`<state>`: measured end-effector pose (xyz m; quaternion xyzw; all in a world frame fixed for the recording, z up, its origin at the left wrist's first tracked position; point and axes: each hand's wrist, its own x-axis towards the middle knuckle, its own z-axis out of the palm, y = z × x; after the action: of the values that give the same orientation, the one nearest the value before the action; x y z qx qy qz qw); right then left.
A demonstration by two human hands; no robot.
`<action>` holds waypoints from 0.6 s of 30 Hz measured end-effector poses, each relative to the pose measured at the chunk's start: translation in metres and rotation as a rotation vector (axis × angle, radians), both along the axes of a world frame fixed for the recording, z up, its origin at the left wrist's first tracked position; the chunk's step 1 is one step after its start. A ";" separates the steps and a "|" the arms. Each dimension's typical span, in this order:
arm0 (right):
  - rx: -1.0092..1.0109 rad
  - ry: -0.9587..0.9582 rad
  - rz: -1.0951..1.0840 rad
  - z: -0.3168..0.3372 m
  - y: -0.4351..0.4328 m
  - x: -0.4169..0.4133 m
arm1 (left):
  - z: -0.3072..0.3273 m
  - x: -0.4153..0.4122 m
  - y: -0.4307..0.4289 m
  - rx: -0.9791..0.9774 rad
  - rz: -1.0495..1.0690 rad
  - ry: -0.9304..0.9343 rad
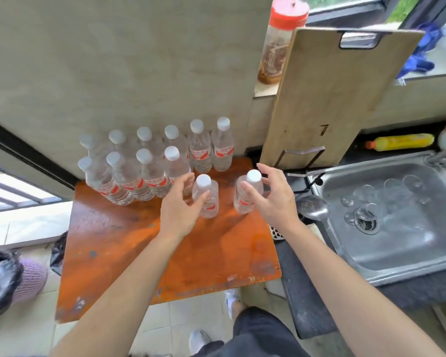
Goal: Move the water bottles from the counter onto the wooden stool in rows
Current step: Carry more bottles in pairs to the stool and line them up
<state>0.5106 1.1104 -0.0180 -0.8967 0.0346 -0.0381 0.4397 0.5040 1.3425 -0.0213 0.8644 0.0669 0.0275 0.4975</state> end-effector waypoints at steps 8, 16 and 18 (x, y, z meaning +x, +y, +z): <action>-0.067 0.004 0.080 0.012 -0.007 0.010 | 0.026 0.021 0.003 0.164 -0.211 -0.067; -0.045 -0.043 0.093 0.024 0.002 0.051 | 0.060 0.060 0.000 0.275 -0.228 -0.141; -0.050 -0.044 0.118 0.025 0.009 0.064 | 0.065 0.073 0.003 0.376 -0.243 -0.184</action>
<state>0.5746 1.1190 0.0068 -0.9068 -0.0289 -0.0329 0.4192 0.5774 1.3453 0.0435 0.9375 -0.0898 0.0581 0.3313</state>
